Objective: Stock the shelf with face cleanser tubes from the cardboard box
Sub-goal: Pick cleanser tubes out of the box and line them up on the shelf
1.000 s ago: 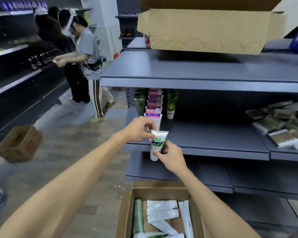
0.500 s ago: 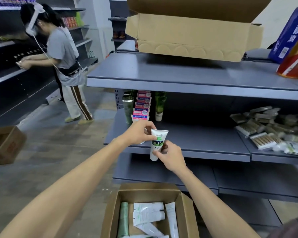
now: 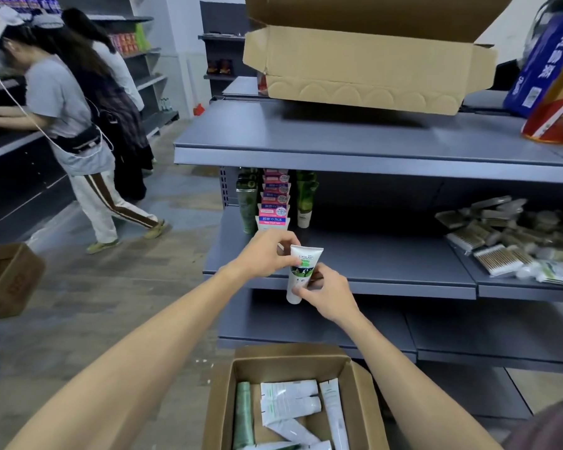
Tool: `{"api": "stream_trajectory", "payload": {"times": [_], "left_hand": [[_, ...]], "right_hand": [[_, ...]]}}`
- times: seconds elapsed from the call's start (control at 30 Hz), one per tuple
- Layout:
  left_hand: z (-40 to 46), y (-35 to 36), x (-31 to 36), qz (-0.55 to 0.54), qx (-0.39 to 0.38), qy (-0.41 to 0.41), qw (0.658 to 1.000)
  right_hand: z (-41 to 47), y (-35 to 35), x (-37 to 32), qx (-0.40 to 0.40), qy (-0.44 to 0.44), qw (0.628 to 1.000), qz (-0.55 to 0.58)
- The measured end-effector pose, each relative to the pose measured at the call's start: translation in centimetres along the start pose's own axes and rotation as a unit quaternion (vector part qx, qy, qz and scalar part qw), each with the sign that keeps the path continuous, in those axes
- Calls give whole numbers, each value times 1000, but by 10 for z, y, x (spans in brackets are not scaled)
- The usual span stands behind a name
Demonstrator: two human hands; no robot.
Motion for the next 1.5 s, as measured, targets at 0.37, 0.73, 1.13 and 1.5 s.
{"api": "stream_trajectory", "payload": {"times": [0.37, 0.73, 1.13, 1.5], "left_hand": [[0, -4, -1, -62, -14, 54, 996], [19, 31, 20, -65, -15, 80, 995], [85, 72, 33, -42, 42, 19, 998], [168, 78, 19, 13, 91, -68, 993]], "right_hand": [[-22, -2, -15, 106, 27, 994, -7], [-34, -17, 9, 157, 52, 986, -22], [40, -60, 69, 103, 63, 989, -85], [137, -83, 96, 31, 42, 991, -121]]}}
Point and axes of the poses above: each hand's wrist, its own z-axis towards the middle knuckle, its own y-axis out of the palm, x = y × z, the point moved 6 cm from there along z, towards the middle knuckle, and after that the axes turned 6 degrees about -y, right-handed, at the moved point
